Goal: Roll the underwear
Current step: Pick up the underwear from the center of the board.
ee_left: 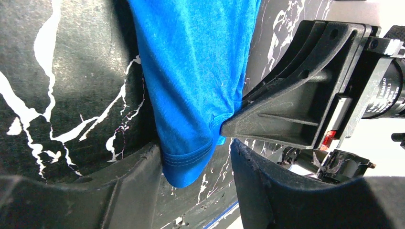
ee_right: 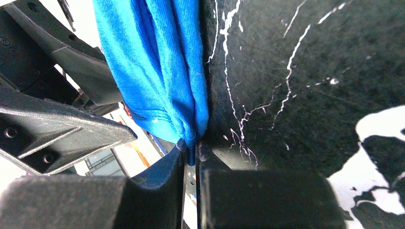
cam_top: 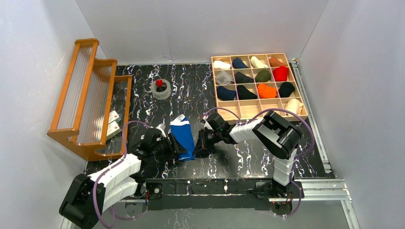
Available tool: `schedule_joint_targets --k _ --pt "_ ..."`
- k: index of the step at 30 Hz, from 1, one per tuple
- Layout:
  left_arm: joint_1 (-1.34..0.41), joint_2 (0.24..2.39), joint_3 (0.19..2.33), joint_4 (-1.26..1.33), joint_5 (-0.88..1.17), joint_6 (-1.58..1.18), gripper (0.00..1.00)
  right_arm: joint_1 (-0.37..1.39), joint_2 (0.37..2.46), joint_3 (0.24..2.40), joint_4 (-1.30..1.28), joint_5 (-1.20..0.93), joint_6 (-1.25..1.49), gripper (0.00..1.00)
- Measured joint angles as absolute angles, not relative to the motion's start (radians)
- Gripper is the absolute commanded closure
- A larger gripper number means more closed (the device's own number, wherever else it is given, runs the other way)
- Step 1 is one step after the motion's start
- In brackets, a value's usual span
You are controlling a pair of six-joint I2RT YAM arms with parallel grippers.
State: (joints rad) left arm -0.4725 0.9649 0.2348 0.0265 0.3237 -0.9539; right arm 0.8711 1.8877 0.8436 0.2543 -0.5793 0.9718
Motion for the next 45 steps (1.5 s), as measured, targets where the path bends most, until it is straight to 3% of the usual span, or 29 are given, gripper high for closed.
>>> schedule_joint_targets --k 5,20,22,23,24,25,26,29,33,35,39,45 --pt "-0.492 0.967 0.251 0.006 0.299 -0.957 0.46 0.87 1.888 0.844 0.253 -0.579 0.972 0.83" --pt "-0.508 0.97 0.265 -0.068 0.251 -0.971 0.69 0.865 1.888 0.844 0.253 -0.59 0.973 0.79" --pt "-0.509 0.984 0.271 -0.067 0.253 -0.964 0.85 0.864 1.888 0.844 0.253 -0.595 0.973 0.72" --pt "-0.51 1.001 0.273 -0.066 0.253 -0.954 0.95 0.864 1.888 0.844 0.254 -0.602 0.971 0.61" --pt "-0.513 1.016 0.278 -0.062 0.254 -0.945 1.0 0.864 1.888 0.842 0.26 -0.61 0.968 0.41" --pt "-0.513 1.016 0.278 -0.062 0.254 -0.942 1.0 0.864 1.886 0.839 0.271 -0.626 0.963 0.34" --pt "-0.515 1.012 0.279 -0.063 0.251 -0.938 1.0 0.857 1.853 0.834 0.281 -0.63 0.928 0.32" --pt "-0.52 1.029 0.305 -0.092 0.233 -0.916 1.0 0.844 1.744 0.827 0.221 -0.525 0.716 0.28" --pt "-0.521 1.087 0.389 -0.181 0.189 -0.837 1.0 0.866 1.454 0.575 0.478 -0.409 0.212 0.26" --pt "-0.52 1.097 0.416 -0.22 0.166 -0.809 1.0 0.892 1.414 0.509 0.551 -0.398 -0.052 0.25" --pt "-0.483 1.142 0.478 -0.285 0.139 -0.741 1.0 0.952 1.451 0.467 0.615 -0.37 -0.464 0.26" --pt "-0.413 1.269 0.562 -0.321 0.197 -0.656 1.0 1.076 1.584 0.467 0.773 -0.271 -0.799 0.25"
